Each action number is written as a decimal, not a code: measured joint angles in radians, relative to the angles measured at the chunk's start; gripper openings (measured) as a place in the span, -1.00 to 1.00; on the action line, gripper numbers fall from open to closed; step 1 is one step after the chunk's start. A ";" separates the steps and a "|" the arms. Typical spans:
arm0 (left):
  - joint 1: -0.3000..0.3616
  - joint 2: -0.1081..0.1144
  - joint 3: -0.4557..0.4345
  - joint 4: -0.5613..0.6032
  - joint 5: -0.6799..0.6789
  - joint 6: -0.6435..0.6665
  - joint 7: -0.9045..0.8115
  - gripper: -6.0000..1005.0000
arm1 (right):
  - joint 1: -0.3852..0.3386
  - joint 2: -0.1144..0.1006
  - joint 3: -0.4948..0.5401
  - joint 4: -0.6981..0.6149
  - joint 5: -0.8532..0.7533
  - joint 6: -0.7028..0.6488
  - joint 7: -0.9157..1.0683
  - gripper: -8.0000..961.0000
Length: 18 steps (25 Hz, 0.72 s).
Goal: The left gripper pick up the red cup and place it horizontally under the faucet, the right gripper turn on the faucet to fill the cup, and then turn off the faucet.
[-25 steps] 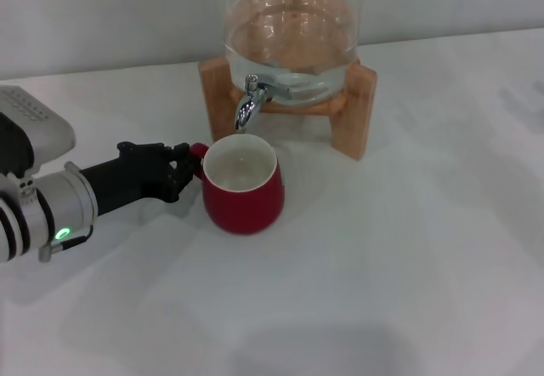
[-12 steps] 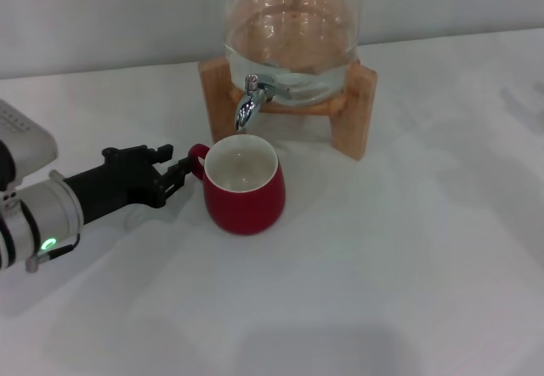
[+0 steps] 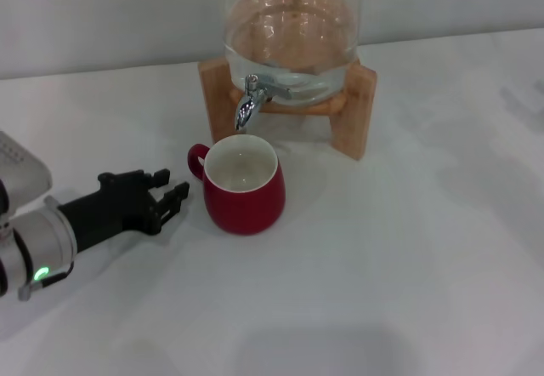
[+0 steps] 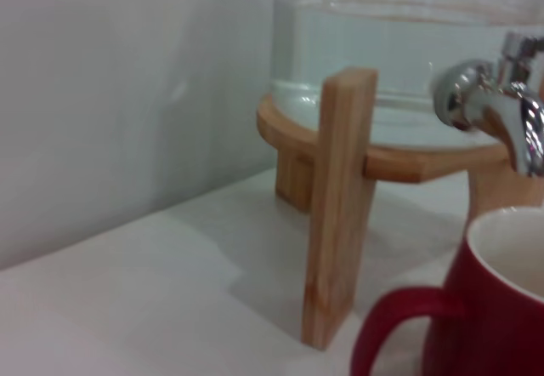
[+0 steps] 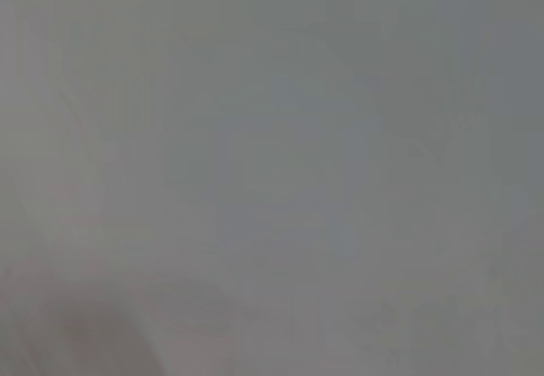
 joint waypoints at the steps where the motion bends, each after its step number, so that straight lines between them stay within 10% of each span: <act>1: 0.015 0.000 0.012 0.013 -0.002 -0.001 0.000 -0.30 | 0.000 0.000 0.001 0.000 0.000 0.000 0.000 0.63; 18: 0.296 0.003 0.020 0.395 -0.033 -0.207 -0.049 -0.27 | -0.001 0.000 0.017 0.002 -0.001 0.003 0.002 0.63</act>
